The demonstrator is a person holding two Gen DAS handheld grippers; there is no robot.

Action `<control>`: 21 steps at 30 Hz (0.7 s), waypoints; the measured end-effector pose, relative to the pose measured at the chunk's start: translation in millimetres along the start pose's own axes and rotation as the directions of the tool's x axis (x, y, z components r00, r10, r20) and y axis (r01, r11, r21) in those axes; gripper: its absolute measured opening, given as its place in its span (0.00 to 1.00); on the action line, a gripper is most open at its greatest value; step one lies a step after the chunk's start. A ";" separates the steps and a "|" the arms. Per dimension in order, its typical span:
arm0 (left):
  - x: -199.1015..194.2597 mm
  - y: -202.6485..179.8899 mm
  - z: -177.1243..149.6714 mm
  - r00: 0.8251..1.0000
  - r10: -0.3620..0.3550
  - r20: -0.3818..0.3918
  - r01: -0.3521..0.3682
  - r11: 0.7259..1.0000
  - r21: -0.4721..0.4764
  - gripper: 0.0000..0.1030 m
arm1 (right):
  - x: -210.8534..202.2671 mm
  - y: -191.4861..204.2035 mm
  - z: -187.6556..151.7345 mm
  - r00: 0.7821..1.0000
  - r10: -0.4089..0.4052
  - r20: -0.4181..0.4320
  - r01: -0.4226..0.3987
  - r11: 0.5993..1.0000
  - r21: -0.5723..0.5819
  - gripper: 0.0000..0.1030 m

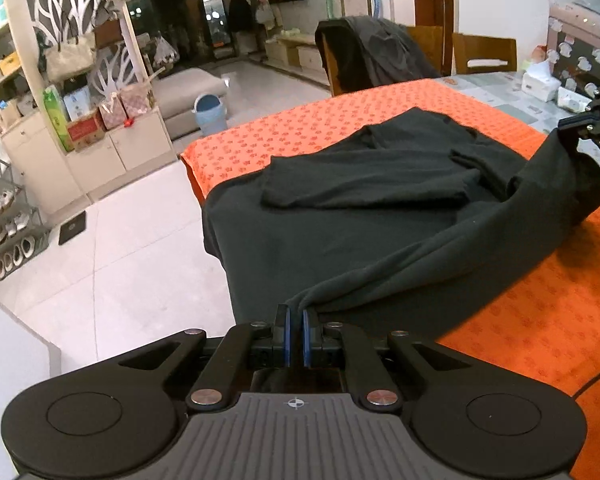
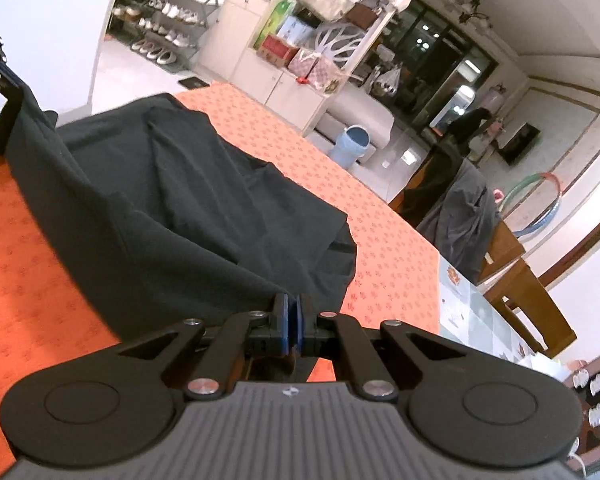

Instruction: Fold clothes

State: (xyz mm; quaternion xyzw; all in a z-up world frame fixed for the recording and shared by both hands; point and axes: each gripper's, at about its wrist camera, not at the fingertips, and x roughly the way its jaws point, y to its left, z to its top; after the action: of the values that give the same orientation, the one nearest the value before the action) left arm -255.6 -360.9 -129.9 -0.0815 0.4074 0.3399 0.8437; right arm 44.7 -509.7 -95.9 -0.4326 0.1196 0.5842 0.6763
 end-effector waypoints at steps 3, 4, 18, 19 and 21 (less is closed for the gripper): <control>24.8 3.7 6.5 0.999 -0.014 -0.043 0.014 1.000 0.004 0.09 | 29.9 -4.4 4.2 0.999 0.031 -0.038 -0.031 1.000 0.002 0.04; 33.0 4.8 7.5 0.998 -0.021 -0.060 0.022 1.000 0.005 0.09 | 36.4 -3.7 3.0 0.998 0.039 -0.048 -0.039 0.999 0.005 0.04; 63.7 55.3 -18.3 0.989 -0.122 -0.088 0.099 0.969 -0.227 0.45 | 108.0 5.9 -12.9 0.986 0.117 -0.122 -0.108 0.991 0.075 0.09; 62.3 59.4 -19.3 0.988 -0.130 -0.083 0.106 0.964 -0.243 0.45 | 106.0 4.3 -12.2 0.987 0.112 -0.115 -0.101 0.990 0.093 0.09; 54.4 67.6 -24.2 0.986 -0.155 -0.066 0.130 0.950 -0.285 0.47 | 99.1 -6.1 -11.0 0.991 0.102 -0.091 -0.088 0.985 0.150 0.10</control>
State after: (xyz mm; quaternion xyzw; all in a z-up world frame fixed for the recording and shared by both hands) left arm -290.4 -292.3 -176.8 -0.2439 0.3850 0.3284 0.8273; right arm 82.6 -449.2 -165.9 -0.4040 0.2155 0.5836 0.6707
